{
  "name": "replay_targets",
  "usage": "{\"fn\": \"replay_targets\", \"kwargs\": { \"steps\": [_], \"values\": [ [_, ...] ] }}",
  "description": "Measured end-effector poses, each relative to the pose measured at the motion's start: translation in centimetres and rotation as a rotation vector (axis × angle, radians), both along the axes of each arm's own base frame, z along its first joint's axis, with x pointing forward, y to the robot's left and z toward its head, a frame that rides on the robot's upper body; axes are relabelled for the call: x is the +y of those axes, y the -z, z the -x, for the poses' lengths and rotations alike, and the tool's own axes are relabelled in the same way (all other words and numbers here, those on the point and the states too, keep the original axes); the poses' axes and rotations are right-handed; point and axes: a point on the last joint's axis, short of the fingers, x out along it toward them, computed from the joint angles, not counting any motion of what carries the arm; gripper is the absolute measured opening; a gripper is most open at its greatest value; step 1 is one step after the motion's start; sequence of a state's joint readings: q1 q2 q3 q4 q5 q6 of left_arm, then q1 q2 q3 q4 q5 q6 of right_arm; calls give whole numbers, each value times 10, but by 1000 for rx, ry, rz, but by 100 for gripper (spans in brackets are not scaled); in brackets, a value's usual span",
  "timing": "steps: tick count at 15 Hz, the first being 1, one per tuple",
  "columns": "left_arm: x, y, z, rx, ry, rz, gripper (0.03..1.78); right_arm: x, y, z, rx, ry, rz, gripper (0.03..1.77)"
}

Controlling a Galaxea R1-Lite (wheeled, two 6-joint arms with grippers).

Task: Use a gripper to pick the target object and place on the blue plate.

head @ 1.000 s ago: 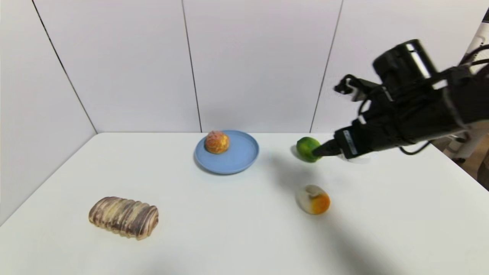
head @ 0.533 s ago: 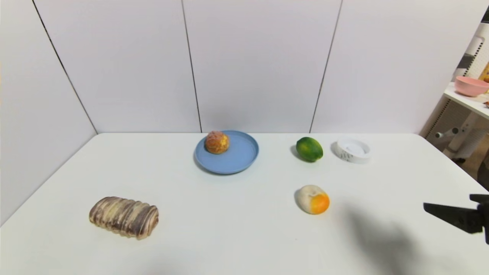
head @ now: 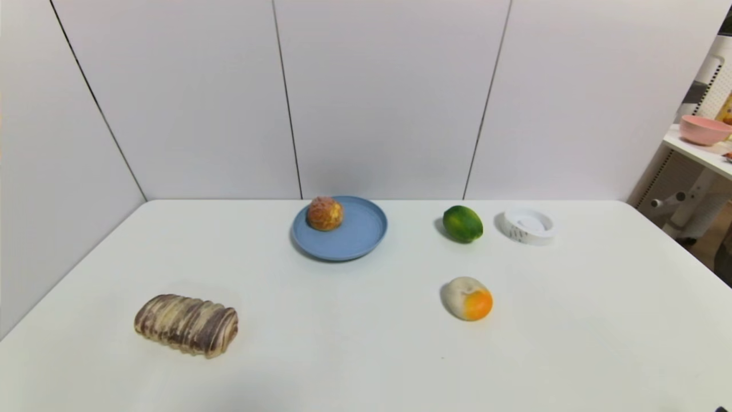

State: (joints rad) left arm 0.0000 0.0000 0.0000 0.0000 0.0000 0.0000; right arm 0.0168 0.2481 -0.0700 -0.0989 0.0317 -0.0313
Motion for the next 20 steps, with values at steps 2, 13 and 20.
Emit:
{"fn": "replay_targets", "kwargs": {
  "steps": [2,13,20],
  "values": [
    [0,0,0,0,0,0,169,0,16,11,-60,9,2,169],
    [0,0,0,0,0,0,169,-1,33,20,-85,47,-29,169],
    [0,0,0,0,0,0,169,-1,33,20,-84,49,-34,169]
  ]
}}
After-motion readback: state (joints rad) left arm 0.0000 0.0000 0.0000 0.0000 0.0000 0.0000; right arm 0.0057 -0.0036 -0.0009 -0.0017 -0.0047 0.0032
